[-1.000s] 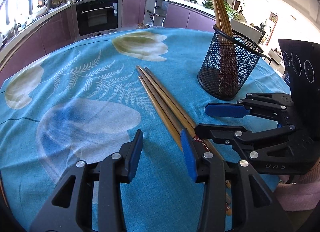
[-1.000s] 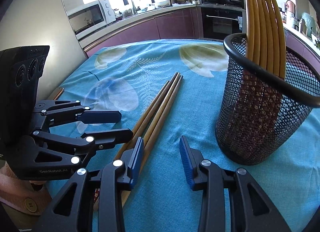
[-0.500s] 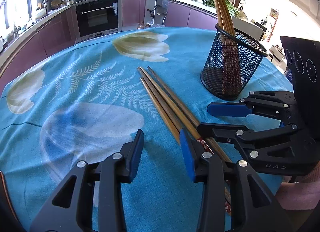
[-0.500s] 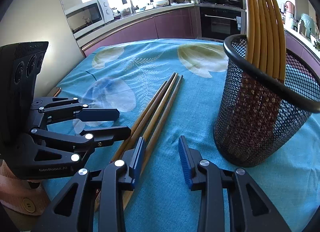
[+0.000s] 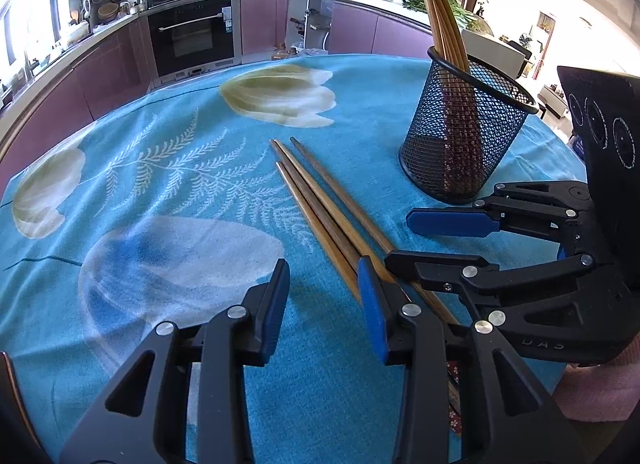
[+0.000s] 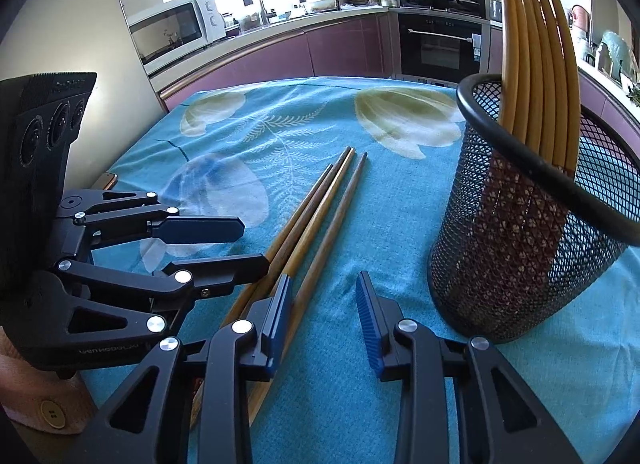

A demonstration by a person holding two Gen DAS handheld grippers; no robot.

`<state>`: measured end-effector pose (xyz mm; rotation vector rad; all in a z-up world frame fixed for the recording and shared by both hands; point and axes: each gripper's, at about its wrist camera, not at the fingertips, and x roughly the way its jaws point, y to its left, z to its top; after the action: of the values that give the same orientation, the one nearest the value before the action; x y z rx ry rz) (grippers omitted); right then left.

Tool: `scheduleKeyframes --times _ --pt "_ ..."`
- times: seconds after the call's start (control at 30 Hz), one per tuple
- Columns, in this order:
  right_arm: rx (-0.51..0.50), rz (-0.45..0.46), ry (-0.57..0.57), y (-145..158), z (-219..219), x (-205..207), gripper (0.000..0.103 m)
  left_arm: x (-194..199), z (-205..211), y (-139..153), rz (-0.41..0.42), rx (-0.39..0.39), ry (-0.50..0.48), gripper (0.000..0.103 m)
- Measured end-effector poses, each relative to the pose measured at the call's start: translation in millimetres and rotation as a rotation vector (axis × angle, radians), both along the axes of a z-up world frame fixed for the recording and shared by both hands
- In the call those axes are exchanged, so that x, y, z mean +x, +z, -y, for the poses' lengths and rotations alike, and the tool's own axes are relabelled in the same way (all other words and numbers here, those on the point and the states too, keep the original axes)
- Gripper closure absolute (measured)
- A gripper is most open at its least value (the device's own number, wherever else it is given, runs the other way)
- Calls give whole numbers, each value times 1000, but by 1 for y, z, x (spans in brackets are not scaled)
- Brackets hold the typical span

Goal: Organize utensils
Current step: 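Grasp one wooden chopstick with the left tool while the right tool grasps another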

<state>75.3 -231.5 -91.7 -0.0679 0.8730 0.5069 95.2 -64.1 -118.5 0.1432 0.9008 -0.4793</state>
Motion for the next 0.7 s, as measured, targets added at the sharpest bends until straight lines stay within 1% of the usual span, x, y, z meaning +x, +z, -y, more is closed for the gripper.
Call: scheduleKeyframes --times 0.2,0.33,0.37,0.4,0.43,0.5,0.6,0.67,0.7 --pt "-3 0 -2 0 -1 0 72 2 2 0 -1 -1 -10 71" --pt "-3 0 -4 0 -1 0 72 3 3 0 -6 0 -9 71" --pt "-3 -1 -5 0 -1 1 72 3 4 0 -7 6 -2 71" --pt "-3 -2 -6 0 -1 2 72 4 6 0 3 28 9 71" --pt "-2 -2 -8 0 -2 2 73 4 8 1 9 44 14 73" --pt "-1 -4 -9 0 -3 3 73 5 9 1 4 38 5 77" --pt "-3 -4 -10 0 -3 3 72 5 6 1 0 36 6 78" --pt "-2 -4 -12 1 -4 3 73 6 4 -1 -13 35 12 81" --pt "-3 -4 -12 1 -5 4 73 7 3 -2 -18 39 16 84"
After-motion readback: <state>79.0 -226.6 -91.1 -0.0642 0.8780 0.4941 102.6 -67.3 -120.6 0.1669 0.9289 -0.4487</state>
